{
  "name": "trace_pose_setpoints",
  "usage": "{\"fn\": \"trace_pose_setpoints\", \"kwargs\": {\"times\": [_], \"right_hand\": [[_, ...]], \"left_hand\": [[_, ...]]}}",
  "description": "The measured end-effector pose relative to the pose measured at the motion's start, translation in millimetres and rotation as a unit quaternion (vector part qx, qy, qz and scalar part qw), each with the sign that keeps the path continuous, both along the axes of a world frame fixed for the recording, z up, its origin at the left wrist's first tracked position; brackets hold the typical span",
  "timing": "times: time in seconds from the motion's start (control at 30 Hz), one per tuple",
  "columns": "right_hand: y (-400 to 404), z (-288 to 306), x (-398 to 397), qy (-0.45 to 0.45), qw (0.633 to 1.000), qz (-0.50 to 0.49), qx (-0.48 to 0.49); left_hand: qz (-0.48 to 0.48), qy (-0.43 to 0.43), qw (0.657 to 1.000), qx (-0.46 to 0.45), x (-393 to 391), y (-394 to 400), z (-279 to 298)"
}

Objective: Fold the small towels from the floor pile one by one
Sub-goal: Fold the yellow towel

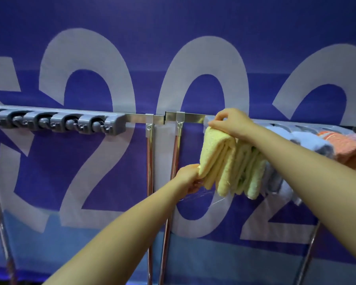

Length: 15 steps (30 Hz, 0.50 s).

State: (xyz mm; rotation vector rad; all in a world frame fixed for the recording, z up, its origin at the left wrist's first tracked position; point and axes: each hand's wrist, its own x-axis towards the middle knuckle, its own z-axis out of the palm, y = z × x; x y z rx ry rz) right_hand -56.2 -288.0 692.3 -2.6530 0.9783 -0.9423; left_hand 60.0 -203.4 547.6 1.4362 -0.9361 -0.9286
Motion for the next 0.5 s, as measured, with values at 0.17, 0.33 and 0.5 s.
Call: {"fn": "trace_pose_setpoints", "kwargs": {"times": [0.17,0.33,0.5], "right_hand": [[6.0,-3.4,-0.4,0.016,1.0,-0.005,-0.021],[8.2,-9.4,-9.2,0.029,0.999,0.013,-0.018],[19.2,-14.7,-22.2,-0.027,0.997,0.04,0.058]], "left_hand": [[0.05,-0.014,0.999,0.014,-11.4,-2.4,-0.9],[0.117,-0.126,0.983,-0.055,-10.6,-3.6,0.3],[0.109,-0.131,0.979,-0.111,-12.6,-7.1,25.4]]}}
